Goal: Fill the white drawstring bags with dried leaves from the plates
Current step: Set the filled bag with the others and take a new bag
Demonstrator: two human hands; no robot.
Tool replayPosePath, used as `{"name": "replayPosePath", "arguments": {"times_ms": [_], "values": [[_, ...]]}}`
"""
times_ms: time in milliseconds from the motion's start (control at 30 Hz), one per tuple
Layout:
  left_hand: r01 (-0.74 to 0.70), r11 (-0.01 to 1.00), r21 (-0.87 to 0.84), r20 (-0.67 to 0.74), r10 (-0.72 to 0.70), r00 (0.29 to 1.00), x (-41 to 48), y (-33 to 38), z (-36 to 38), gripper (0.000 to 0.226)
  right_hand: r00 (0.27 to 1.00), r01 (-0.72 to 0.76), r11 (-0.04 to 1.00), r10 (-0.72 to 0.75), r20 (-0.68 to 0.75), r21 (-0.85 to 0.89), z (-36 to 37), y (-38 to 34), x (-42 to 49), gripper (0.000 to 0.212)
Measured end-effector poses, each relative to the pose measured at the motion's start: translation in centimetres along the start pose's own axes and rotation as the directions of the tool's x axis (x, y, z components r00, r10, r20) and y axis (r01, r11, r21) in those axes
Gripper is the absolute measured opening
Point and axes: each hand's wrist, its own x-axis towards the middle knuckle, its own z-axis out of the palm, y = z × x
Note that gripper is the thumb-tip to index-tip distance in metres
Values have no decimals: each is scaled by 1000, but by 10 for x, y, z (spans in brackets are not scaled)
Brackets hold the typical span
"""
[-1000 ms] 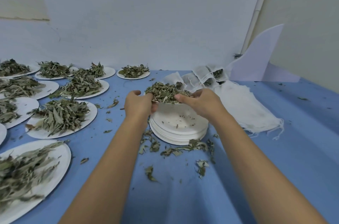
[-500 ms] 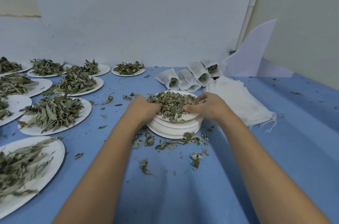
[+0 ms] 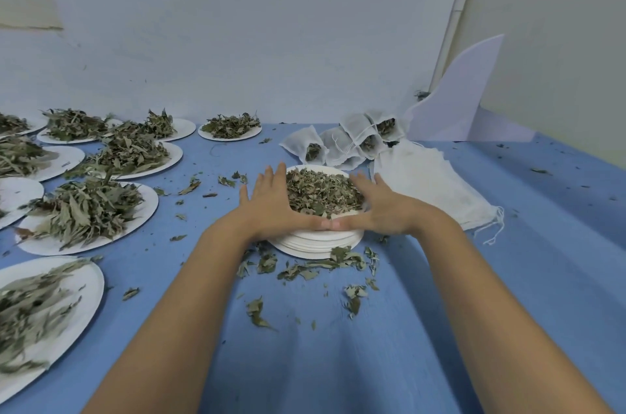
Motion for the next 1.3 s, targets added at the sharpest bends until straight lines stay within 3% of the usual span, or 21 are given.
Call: {"name": "replayPosePath", "arguments": {"times_ms": [167, 433, 567, 633, 767, 833, 967, 1133, 1300], "values": [[-79, 994, -70, -7, 79, 997, 5, -7, -3, 103, 999, 8, 996, -12, 49, 83, 6, 2, 7, 98], [-217, 946, -240, -93, 200, 975, 10, -1, -3, 70, 992, 104, 979, -89, -92, 176, 13, -7, 18, 67], [-235, 942, -238, -167, 198, 966, 11, -2, -1, 74, 979, 147, 953, -102, -174, 265, 14, -9, 22, 61], [-218, 937, -271, -178, 174, 969, 12, -6, -1, 91, 976, 156, 924, -89, -201, 350, 12, -7, 21, 65], [-77, 902, -426, -123, 26, 992, 8, -10, -10, 116, 928, 238, 826, -37, -372, 511, 8, -5, 22, 40], [-14, 866, -500, -115, -51, 992, 10, -12, -10, 108, 908, 204, 843, 27, -418, 497, 8, -5, 24, 33], [36, 851, -524, -87, -95, 992, 16, -15, -4, 90, 935, 69, 922, 74, -347, 382, 12, -7, 27, 53], [10, 866, -500, -141, -92, 986, 10, -17, -2, 98, 904, 76, 916, 104, -416, 394, 11, -11, 21, 47], [-45, 929, -366, -295, -70, 953, 2, -9, -7, 79, 801, 61, 945, 146, -581, 322, 16, -14, 14, 47]]}}
